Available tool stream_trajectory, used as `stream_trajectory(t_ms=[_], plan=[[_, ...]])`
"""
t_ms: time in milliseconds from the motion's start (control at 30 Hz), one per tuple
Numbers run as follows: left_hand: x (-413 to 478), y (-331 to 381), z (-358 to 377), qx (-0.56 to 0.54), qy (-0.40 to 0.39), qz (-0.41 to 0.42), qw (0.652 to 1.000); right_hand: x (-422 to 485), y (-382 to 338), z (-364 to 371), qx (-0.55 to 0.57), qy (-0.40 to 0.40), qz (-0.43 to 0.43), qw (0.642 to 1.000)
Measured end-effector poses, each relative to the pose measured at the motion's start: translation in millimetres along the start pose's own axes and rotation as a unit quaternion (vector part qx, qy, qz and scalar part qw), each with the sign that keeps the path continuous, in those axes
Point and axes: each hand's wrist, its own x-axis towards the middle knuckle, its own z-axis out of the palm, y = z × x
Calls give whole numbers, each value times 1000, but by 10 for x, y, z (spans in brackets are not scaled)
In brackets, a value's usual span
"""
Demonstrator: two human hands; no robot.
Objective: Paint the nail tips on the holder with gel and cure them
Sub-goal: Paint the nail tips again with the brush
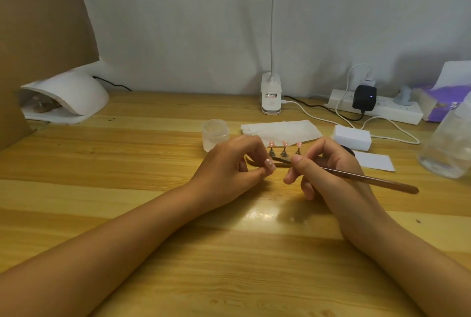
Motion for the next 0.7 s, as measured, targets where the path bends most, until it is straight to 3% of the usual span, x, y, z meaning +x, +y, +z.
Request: stream_trajectory(t_ms=[700], plan=[[3,20,-16,-6,-7,7,1000,-2,5,19,-56,9,5,998]])
